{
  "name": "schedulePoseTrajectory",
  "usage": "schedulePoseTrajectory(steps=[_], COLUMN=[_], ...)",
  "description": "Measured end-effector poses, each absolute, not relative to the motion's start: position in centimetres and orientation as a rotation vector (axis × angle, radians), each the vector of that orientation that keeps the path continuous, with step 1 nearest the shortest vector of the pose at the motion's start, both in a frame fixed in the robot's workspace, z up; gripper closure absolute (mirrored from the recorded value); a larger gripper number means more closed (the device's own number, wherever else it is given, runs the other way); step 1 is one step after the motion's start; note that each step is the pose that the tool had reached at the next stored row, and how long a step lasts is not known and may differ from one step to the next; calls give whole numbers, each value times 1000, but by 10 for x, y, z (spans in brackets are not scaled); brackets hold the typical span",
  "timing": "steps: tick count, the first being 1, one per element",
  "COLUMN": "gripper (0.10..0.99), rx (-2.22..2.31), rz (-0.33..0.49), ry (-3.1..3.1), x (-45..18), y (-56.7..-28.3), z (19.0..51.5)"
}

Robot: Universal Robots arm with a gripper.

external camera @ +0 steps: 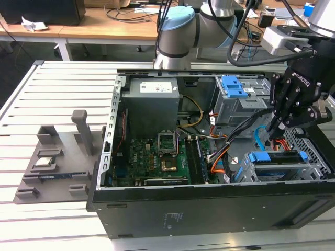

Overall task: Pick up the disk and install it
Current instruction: 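Insert the second disk wire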

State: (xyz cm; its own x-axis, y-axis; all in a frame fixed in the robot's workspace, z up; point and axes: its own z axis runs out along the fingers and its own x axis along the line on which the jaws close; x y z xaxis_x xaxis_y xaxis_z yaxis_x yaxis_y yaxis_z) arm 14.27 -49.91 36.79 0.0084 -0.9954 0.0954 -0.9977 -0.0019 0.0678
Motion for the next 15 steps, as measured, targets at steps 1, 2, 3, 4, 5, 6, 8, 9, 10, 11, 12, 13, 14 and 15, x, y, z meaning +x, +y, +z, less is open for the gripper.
schedulePoseTrajectory(steps=[1,2,3,4,5,6,8,9,10,11,12,13,14,15], gripper=[925,925,925,925,925,925,925,925,925,925,925,925,925,925], rx=[2145,2145,2145,2145,2145,2145,2145,2145,2145,2145,2145,2145,2145,2145], rz=[30,30,30,30,30,30,30,30,30,30,30,30,30,30], ry=[-2134,-2134,-2134,-2134,-2134,-2134,-2134,-2134,-2134,-2134,-2134,-2134,-2134,-2134], x=[143,143,143,143,143,143,143,143,143,143,144,145,147,152], y=[-499,-500,-501,-502,-504,-505,-512,-513,-513,-513,-513,-513,-513,-513], z=[368,368,368,368,368,368,368,368,367,367,367,367,367,363])
